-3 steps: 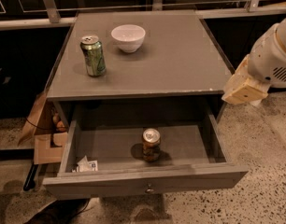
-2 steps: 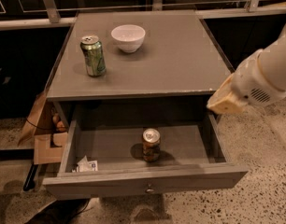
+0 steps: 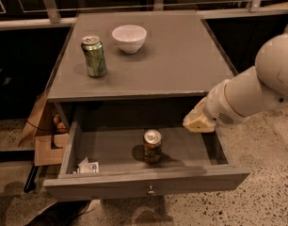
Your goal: Pick orange can from top drawer and place on counter
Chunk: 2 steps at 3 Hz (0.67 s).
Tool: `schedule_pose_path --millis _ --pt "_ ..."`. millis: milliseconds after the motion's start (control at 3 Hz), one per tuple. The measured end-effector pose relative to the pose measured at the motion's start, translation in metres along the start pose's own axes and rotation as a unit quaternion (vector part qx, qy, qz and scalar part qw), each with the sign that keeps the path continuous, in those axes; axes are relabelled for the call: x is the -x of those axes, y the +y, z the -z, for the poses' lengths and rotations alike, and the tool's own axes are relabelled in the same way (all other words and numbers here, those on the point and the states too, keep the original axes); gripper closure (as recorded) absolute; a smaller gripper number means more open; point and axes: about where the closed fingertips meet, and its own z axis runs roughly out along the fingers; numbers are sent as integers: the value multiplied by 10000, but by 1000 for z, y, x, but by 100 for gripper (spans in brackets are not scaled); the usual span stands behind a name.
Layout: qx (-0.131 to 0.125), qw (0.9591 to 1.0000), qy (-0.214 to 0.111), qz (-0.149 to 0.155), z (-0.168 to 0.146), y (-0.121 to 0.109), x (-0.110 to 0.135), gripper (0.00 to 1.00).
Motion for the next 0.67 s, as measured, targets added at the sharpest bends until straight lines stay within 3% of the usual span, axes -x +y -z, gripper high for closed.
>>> schedule_pose_path --millis 333,667 --pt "296 9993 -167 139 -46 20 1 100" --pt "296 9993 -167 139 -46 20 1 100"
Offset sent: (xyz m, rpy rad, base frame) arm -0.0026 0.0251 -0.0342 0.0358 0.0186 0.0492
